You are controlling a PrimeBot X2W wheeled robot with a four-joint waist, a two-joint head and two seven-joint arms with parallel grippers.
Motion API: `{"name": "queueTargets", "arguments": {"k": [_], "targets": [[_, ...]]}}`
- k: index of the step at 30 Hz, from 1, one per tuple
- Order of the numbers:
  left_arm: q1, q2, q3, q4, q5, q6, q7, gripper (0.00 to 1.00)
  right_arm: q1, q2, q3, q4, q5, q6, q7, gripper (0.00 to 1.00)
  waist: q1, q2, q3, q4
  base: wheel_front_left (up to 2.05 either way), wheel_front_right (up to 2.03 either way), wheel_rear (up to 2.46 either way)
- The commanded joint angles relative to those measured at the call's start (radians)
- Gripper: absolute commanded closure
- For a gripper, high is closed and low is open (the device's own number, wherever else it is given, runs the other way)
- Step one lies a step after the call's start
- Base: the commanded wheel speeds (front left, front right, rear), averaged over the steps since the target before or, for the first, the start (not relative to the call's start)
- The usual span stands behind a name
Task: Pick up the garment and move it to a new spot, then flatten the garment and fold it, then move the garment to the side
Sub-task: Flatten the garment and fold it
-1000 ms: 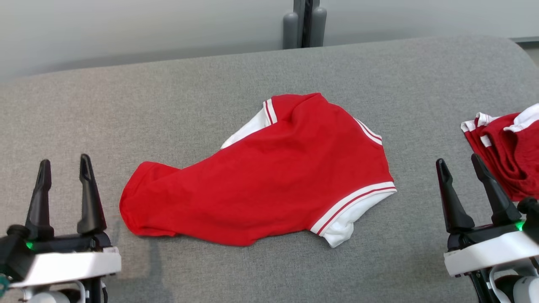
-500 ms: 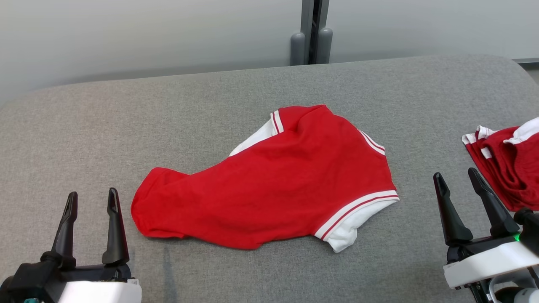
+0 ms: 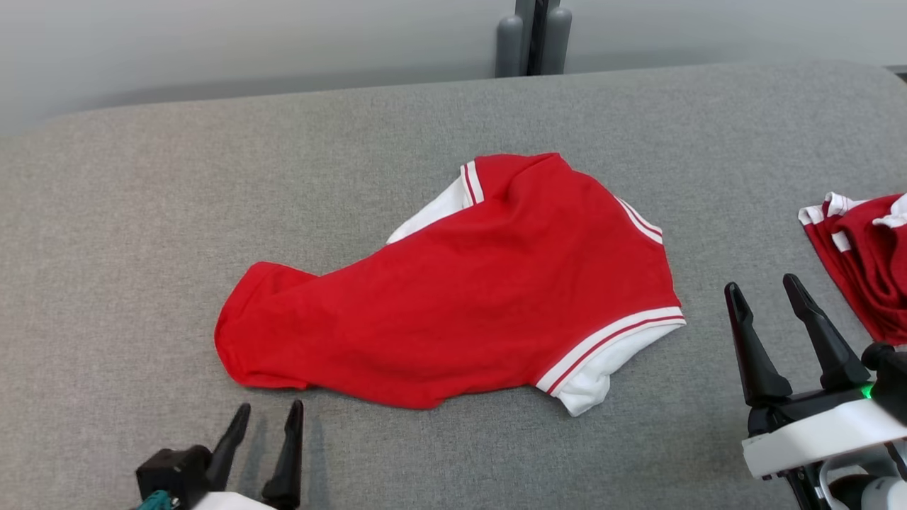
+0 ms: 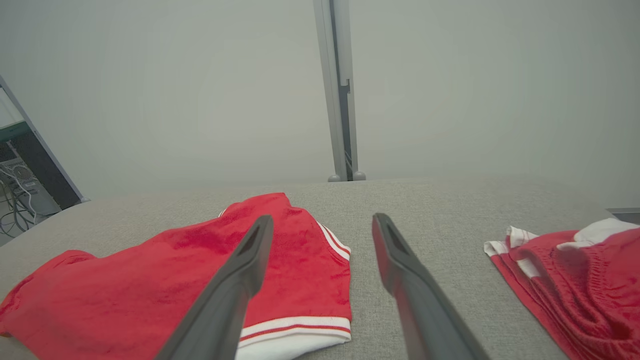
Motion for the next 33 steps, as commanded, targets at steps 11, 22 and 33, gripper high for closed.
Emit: {"name": "queueTargets", "arguments": {"k": [11,22,33], "targets": [[-0.138,0.007,-0.006,0.197,-0.037,-0.065,-0.050,0.00,-0.047,0.004,0.017,0.022,0.011,0.000,-0.024,0.00,0.0000,-0.0001,0.058,-0.045,0.00,0.00,0.00],[-0.128,0.056,0.007,0.121,-0.060,-0.073,-0.010,1.00,-0.021,0.012,-0.016,0.042,0.015,0.000,-0.040,0.00,0.0000,-0.0001,0.047,-0.024,0.00,0.00,0.00],[-0.046,0.181,0.056,-0.364,-0.062,-0.012,0.229,1.00,-0.025,0.006,-0.024,0.040,0.016,0.000,-0.026,0.00,0.0000,-0.0001,0.017,0.048,0.00,0.00,0.00]]}}
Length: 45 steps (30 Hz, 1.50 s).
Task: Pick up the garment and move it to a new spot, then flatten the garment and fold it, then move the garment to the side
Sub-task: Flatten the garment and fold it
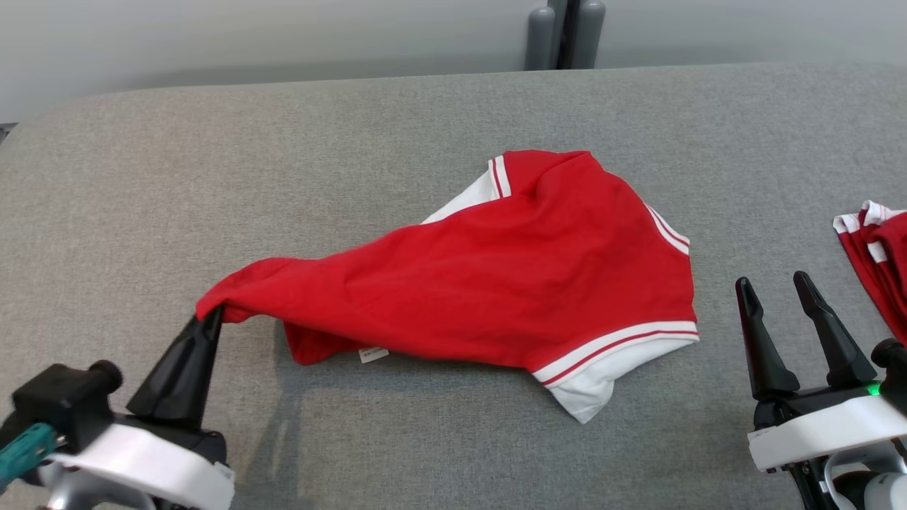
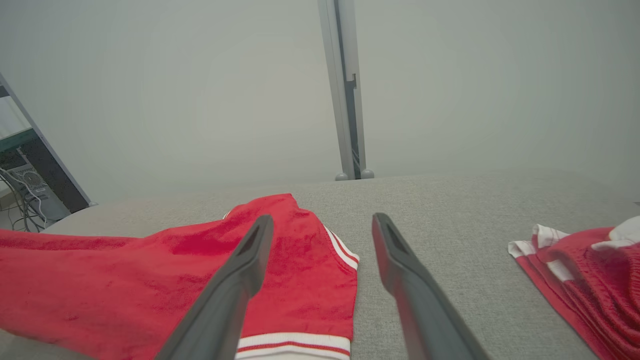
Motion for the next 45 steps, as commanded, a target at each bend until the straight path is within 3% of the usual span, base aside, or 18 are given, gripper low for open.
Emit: {"name": "queueTargets", "arguments": {"k": [1,8,11,15,18,24,29,30,31,32,39,45], "targets": [[0.010,0.009,0.007,-0.017,0.003,0.007,0.008,1.00,-0.003,-0.004,-0.005,0.001,0.003,0.000,0.003,0.00,0.0000,-0.0001,-0.003,0.005,0.00,0.00,0.00],[0.056,0.066,0.063,-0.248,0.012,0.047,0.101,1.00,0.008,0.000,-0.007,0.003,0.007,0.000,0.000,0.00,0.0000,-0.0001,-0.005,0.008,0.00,0.00,0.00],[0.086,0.075,0.064,-0.285,-0.009,0.064,0.159,1.00,0.008,0.006,-0.002,0.004,0.011,0.000,-0.004,0.00,0.0000,-0.0001,0.001,-0.004,0.00,0.00,0.00],[0.034,0.049,0.034,-0.176,-0.062,0.038,0.159,1.00,-0.015,0.009,0.013,0.009,0.014,0.000,-0.005,0.00,0.0000,-0.0001,0.026,-0.023,0.00,0.00,0.00],[-0.034,0.039,0.030,-0.019,-0.099,0.013,0.145,1.00,-0.034,0.006,0.029,0.015,0.016,0.000,-0.002,0.00,0.0000,-0.0001,0.047,-0.048,0.00,0.00,0.00],[-0.146,0.026,0.065,0.285,-0.138,-0.017,0.072,1.00,-0.063,0.002,0.043,0.031,0.021,0.000,-0.008,0.00,0.0000,-0.0001,0.082,-0.104,0.00,0.00,0.00],[-0.185,0.011,0.081,0.432,-0.166,-0.039,0.022,1.00,-0.063,0.004,0.034,0.041,0.023,0.000,-0.019,0.00,0.0000,-0.0001,0.095,-0.120,0.00,0.00,0.00],[-0.190,0.009,0.087,0.449,-0.165,-0.037,0.008,0.75,-0.063,0.005,0.034,0.043,0.024,0.000,-0.022,0.00,0.0000,-0.0001,0.096,-0.120,0.00,0.00,0.00],[-0.194,0.007,0.092,0.462,-0.160,-0.031,-0.010,0.26,-0.063,0.005,0.031,0.044,0.024,0.000,-0.025,0.00,0.0000,-0.0001,0.097,-0.120,0.00,0.00,0.00],[-0.195,0.002,0.096,0.470,-0.156,-0.028,-0.028,0.00,-0.063,0.006,0.028,0.043,0.022,0.000,-0.028,0.00,0.0000,-0.0001,0.096,-0.118,0.00,0.00,0.00],[-0.160,-0.036,0.133,0.432,-0.087,0.045,-0.216,0.00,-0.064,0.005,0.016,0.039,0.006,0.000,-0.052,0.00,0.0000,-0.0001,0.059,-0.091,0.00,0.00,0.00],[-0.124,-0.064,0.128,0.358,-0.033,0.087,-0.315,0.00,-0.049,-0.005,0.007,0.035,-0.006,0.000,-0.044,0.00,0.0000,-0.0001,0.014,-0.075,0.00,0.00,0.00]]}}
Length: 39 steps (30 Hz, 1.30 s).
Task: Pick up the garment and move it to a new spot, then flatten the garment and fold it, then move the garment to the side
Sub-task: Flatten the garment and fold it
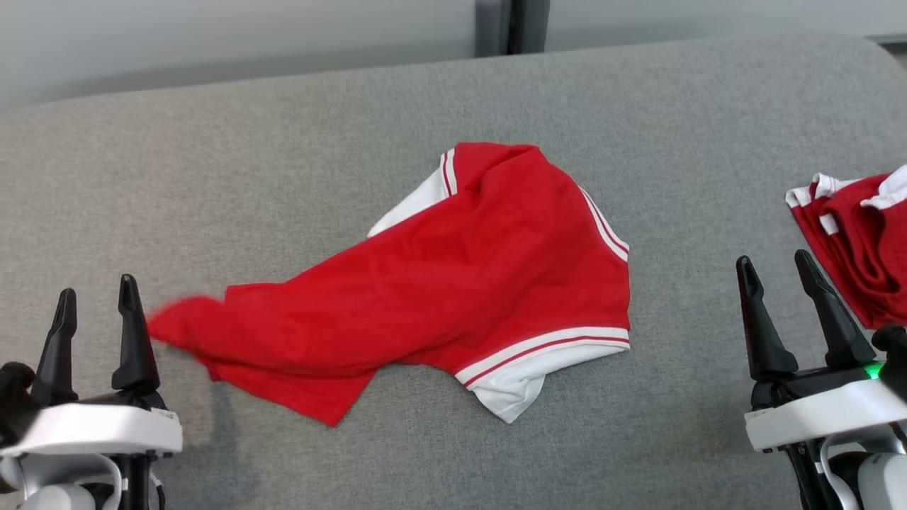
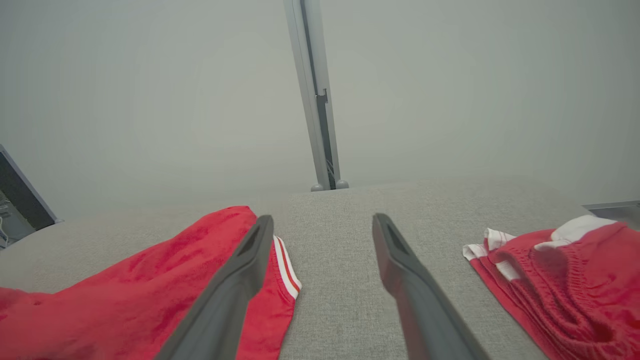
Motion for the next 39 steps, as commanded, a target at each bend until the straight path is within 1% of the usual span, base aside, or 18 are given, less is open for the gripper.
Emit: {"name": "queueTargets", "arguments": {"k": [1,6,13,20,23,26,29,30,31,35,38,39], "targets": [[0.014,-0.002,-0.003,-0.018,0.011,0.007,-0.014,0.00,0.009,-0.009,-0.005,-0.003,-0.002,0.000,0.003,0.00,0.0000,0.0000,-0.021,0.009,0.00,0.00,0.00],[0.058,-0.004,-0.023,-0.092,0.057,0.027,-0.049,0.00,0.027,-0.019,-0.005,-0.014,-0.011,0.000,0.015,0.00,0.0000,0.0000,-0.061,0.013,0.00,0.00,0.00],[0.126,-0.005,-0.063,-0.181,0.111,0.044,-0.052,0.00,0.068,-0.027,-0.007,-0.032,-0.019,0.000,0.040,0.00,0.0000,0.0000,-0.103,0.016,0.00,0.00,0.00],[0.147,-0.011,-0.081,-0.202,0.112,0.054,-0.032,0.00,0.089,-0.024,-0.010,-0.044,-0.015,0.000,0.060,0.00,0.0000,0.0000,-0.114,0.022,0.00,0.00,0.00],[0.138,-0.009,-0.085,-0.204,0.111,0.056,-0.026,0.00,0.078,-0.042,0.015,-0.051,-0.021,0.000,0.076,0.00,0.0000,0.0000,-0.109,0.023,0.00,0.00,0.00],[0.121,-0.008,-0.091,-0.207,0.114,0.056,-0.025,0.00,0.054,-0.090,0.094,-0.052,-0.040,0.000,0.112,0.00,0.0000,0.0000,-0.092,0.025,0.00,0.00,0.00],[0.101,-0.008,-0.100,-0.203,0.116,0.051,-0.024,0.00,0.029,-0.162,0.222,-0.034,-0.047,0.000,0.155,0.00,0.0000,0.0000,-0.068,0.033,0.00,0.00,0.00],[0.101,-0.008,-0.100,-0.203,0.116,0.051,-0.024,0.00,0.029,-0.162,0.222,-0.034,-0.047,0.000,0.155,0.00,0.0000,0.0000,-0.068,0.033,0.00,0.00,0.00],[0.085,-0.012,-0.110,-0.198,0.116,0.046,-0.029,0.00,0.005,-0.213,0.313,-0.013,-0.041,0.000,0.177,0.00,0.0000,0.0000,-0.049,0.043,0.00,0.00,0.00],[0.053,-0.022,-0.127,-0.180,0.113,0.038,-0.041,0.00,-0.046,-0.296,0.461,0.054,-0.021,0.000,0.200,0.00,0.0000,0.0000,-0.015,0.067,0.00,0.00,0.00],[0.033,-0.032,-0.140,-0.164,0.110,0.033,-0.050,0.00,-0.099,-0.338,0.527,0.113,-0.025,0.000,0.187,0.00,0.0000,0.0000,0.009,0.086,0.00,0.00,0.00],[0.033,-0.032,-0.140,-0.164,0.110,0.033,-0.050,0.00,-0.099,-0.338,0.527,0.113,-0.025,0.000,0.187,0.00,0.0000,0.0000,0.009,0.086,0.00,0.00,0.00]]}}
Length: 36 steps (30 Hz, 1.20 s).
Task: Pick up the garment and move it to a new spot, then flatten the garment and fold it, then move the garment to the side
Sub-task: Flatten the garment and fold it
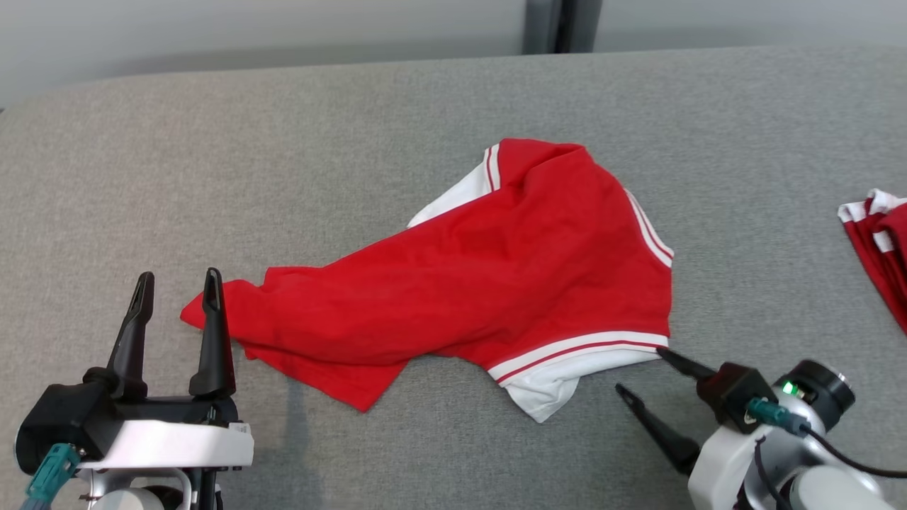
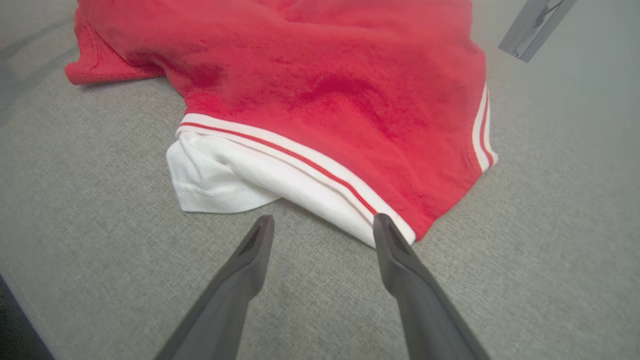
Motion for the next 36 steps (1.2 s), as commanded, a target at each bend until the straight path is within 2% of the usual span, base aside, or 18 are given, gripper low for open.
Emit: {"name": "queueTargets", "arguments": {"k": [1,7,8,9,11,16,19,23,27,30,34,36], "targets": [[-0.018,0.003,0.003,0.006,-0.005,-0.005,-0.007,0.00,-0.019,-0.010,0.001,0.007,-0.007,0.000,-0.011,0.00,0.0000,-0.0001,0.016,0.014,0.00,0.00,0.00],[-0.044,-0.003,-0.002,0.034,-0.008,-0.011,-0.024,0.00,-0.122,-0.033,0.091,0.121,-0.039,0.000,-0.045,0.00,0.0000,-0.0001,0.042,0.029,0.00,0.00,0.00],[-0.046,-0.003,-0.003,0.038,-0.008,-0.012,-0.027,0.00,-0.136,-0.033,0.106,0.140,-0.030,0.000,-0.040,0.04,0.0000,-0.0001,0.045,0.030,0.00,0.00,0.00],[-0.048,-0.002,-0.003,0.044,-0.009,-0.014,-0.028,0.00,-0.148,-0.034,0.126,0.154,-0.021,0.000,-0.039,0.54,0.0000,-0.0001,0.047,0.030,0.00,0.00,0.00],[-0.055,0.000,0.000,0.052,-0.010,-0.016,-0.033,0.00,-0.173,-0.036,0.154,0.173,0.004,0.000,-0.024,1.00,0.0000,-0.0001,0.051,0.028,0.00,0.00,0.00],[-0.056,0.005,0.006,0.066,-0.016,-0.017,-0.040,0.00,-0.224,-0.060,0.219,0.129,0.077,0.000,0.032,1.00,0.0000,-0.0001,0.050,0.007,0.00,0.00,0.00],[-0.052,0.010,0.011,0.073,-0.016,-0.015,-0.043,0.00,-0.229,-0.109,0.269,-0.005,0.222,0.000,0.155,1.00,0.0000,-0.0001,0.040,-0.012,0.00,0.00,0.00],[-0.041,0.016,0.015,0.073,-0.020,-0.014,-0.044,0.00,-0.215,-0.191,0.265,-0.197,0.394,0.000,0.325,1.00,0.0000,-0.0001,0.033,-0.029,0.00,0.00,0.00],[-0.034,0.020,0.018,0.069,-0.024,-0.012,-0.044,0.00,-0.157,-0.255,0.172,-0.365,0.582,0.000,0.485,1.00,0.0000,-0.0001,0.031,-0.039,0.00,0.00,0.00],[-0.026,0.022,0.021,0.064,-0.025,-0.009,-0.046,0.00,-0.094,-0.271,0.060,-0.461,0.710,0.000,0.578,1.00,0.0000,-0.0001,0.030,-0.045,0.00,0.00,0.00],[-0.024,0.023,0.019,0.061,-0.029,-0.006,-0.044,0.00,-0.025,-0.240,-0.100,-0.548,0.865,0.000,0.663,1.00,0.0000,-0.0001,0.031,-0.046,0.00,0.00,0.00],[-0.030,0.023,0.016,0.060,-0.029,-0.005,-0.042,0.00,-0.010,-0.199,-0.175,-0.564,0.939,0.000,0.685,1.00,0.0000,-0.0001,0.033,-0.046,0.00,0.00,0.00]]}}
